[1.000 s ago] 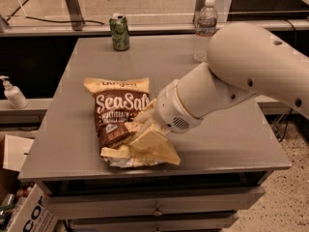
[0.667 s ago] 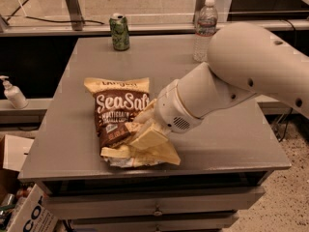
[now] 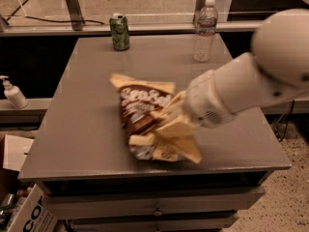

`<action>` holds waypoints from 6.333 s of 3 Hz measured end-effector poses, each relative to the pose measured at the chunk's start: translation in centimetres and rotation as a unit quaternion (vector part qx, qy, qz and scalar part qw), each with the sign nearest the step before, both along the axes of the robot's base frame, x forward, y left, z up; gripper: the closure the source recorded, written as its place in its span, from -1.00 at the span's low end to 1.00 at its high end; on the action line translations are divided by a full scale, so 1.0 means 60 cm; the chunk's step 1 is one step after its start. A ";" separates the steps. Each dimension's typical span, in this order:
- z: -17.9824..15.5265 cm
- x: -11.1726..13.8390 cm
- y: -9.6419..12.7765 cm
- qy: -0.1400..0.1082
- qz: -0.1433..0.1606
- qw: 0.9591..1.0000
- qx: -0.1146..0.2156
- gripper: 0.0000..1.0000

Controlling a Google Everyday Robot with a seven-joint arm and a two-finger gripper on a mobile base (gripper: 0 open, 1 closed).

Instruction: Move brown chip bag near water bottle

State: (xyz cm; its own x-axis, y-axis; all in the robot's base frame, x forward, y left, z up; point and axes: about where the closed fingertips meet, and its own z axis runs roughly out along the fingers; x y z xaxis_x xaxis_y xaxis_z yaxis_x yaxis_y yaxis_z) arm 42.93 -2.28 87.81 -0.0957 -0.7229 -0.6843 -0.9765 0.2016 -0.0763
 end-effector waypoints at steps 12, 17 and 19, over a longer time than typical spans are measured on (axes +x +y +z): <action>-0.006 0.299 -0.209 -0.055 -0.093 0.978 -0.180 1.00; -0.033 0.297 -0.215 -0.035 -0.102 0.978 -0.180 -0.76; -0.045 0.289 -0.220 -0.028 -0.111 0.979 -0.171 -1.00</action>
Offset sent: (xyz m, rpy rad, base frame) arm -0.0005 -0.0441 0.0110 0.0085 -0.0276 -0.0942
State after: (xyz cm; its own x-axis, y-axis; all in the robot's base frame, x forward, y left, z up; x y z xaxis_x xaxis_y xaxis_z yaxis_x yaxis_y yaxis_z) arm 60.27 -15.51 85.10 -0.2457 -0.8762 -0.4145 -0.9038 0.3616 -0.2287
